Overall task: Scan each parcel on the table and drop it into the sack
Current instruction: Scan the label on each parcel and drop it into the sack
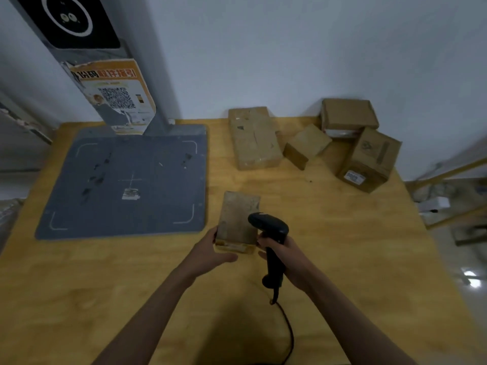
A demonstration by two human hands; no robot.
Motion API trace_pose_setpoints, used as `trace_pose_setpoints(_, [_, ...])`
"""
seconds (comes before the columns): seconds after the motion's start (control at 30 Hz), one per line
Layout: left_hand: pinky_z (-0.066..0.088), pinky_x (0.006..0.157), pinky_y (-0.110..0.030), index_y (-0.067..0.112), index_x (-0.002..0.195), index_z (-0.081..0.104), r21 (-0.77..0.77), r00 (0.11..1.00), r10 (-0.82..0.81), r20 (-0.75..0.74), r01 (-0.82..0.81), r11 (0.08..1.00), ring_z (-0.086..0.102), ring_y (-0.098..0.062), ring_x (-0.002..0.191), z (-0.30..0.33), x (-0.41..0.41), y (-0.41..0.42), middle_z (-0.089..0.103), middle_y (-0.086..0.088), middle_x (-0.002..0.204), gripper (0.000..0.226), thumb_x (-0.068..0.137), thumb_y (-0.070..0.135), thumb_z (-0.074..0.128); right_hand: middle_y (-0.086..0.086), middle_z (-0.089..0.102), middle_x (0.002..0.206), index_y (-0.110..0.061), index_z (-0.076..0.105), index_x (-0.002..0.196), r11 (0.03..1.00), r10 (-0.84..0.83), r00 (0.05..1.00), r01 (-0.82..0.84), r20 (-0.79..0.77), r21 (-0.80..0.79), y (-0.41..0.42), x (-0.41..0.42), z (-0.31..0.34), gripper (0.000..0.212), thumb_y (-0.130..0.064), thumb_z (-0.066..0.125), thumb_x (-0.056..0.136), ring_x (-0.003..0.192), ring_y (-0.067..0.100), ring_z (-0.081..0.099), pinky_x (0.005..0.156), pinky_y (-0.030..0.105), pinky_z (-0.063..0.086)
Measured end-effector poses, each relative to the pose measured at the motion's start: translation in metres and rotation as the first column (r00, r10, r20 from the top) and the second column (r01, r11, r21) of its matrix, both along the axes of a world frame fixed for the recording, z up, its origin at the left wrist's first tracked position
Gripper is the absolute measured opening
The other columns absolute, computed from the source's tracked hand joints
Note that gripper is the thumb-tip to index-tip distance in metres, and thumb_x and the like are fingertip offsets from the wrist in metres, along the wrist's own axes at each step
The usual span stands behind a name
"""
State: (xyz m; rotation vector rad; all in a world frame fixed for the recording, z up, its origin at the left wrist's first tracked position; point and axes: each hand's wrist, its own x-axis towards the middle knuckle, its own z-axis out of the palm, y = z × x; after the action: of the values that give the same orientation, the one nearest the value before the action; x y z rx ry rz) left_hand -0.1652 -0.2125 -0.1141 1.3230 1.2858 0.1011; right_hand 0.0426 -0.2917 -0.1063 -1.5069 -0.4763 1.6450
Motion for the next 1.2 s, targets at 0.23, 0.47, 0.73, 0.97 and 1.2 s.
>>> trace_pose_setpoints(0.23, [0.043,0.089,-0.026,0.024,0.152,0.029,-0.026,0.998,-0.054,-0.027,0.053,0.998,0.047,-0.007,0.117,-0.010,-0.020,-0.069,0.050,0.009,0.139,0.095,0.075,0.028,0.085,0.006,0.069,0.124,-0.008,0.068,0.115,0.998,-0.042,0.998,0.044,0.035,-0.040,-0.069,-0.024,-0.008,0.020,-0.016,0.067,0.096,0.118,0.015,0.063,0.100,0.034,0.050])
trace_pose_setpoints(0.47, [0.042,0.088,-0.025,0.022,0.153,0.026,-0.042,0.989,-0.125,-0.074,0.122,0.992,0.045,-0.007,0.114,-0.024,-0.040,-0.115,0.048,0.004,0.144,0.095,0.077,0.027,0.083,0.011,0.067,0.125,-0.008,0.066,0.119,0.992,-0.094,0.994,0.099,0.052,-0.085,-0.118,-0.054,-0.028,0.024,-0.014,0.067,0.096,0.118,0.022,0.063,0.097,0.034,0.052])
trace_pose_setpoints(0.73, [0.046,0.095,-0.034,0.024,0.155,0.016,0.242,0.927,-0.246,-0.284,0.317,0.917,0.042,-0.020,0.128,-0.019,-0.036,-0.125,0.034,-0.002,0.147,0.096,0.079,0.037,0.073,0.018,0.062,0.125,-0.005,0.064,0.115,0.966,-0.203,0.977,0.211,0.071,-0.149,-0.130,-0.058,-0.036,0.021,-0.012,0.067,0.095,0.120,0.030,0.060,0.100,0.039,0.050])
trace_pose_setpoints(0.97, [0.031,0.114,-0.040,0.022,0.158,0.001,0.323,0.816,-0.373,-0.442,0.533,0.782,0.019,-0.030,0.147,-0.017,-0.004,-0.142,0.010,-0.007,0.165,0.097,0.089,0.042,0.065,0.017,0.062,0.108,-0.005,0.066,0.111,0.945,-0.293,0.955,0.295,0.039,-0.140,-0.121,-0.062,-0.033,0.016,-0.010,0.065,0.095,0.103,0.030,0.062,0.105,0.049,0.048])
trace_pose_setpoints(1.2, [0.048,0.100,-0.039,0.027,0.156,0.003,0.354,0.906,-0.177,-0.385,0.322,0.878,0.044,-0.031,0.134,-0.028,-0.039,-0.134,0.021,-0.011,0.159,0.094,0.089,0.057,0.061,0.010,0.074,0.103,-0.005,0.070,0.103,0.983,-0.177,0.983,0.179,0.051,-0.037,-0.104,-0.083,-0.017,0.013,-0.014,0.069,0.094,0.100,0.025,0.070,0.093,0.041,0.056])
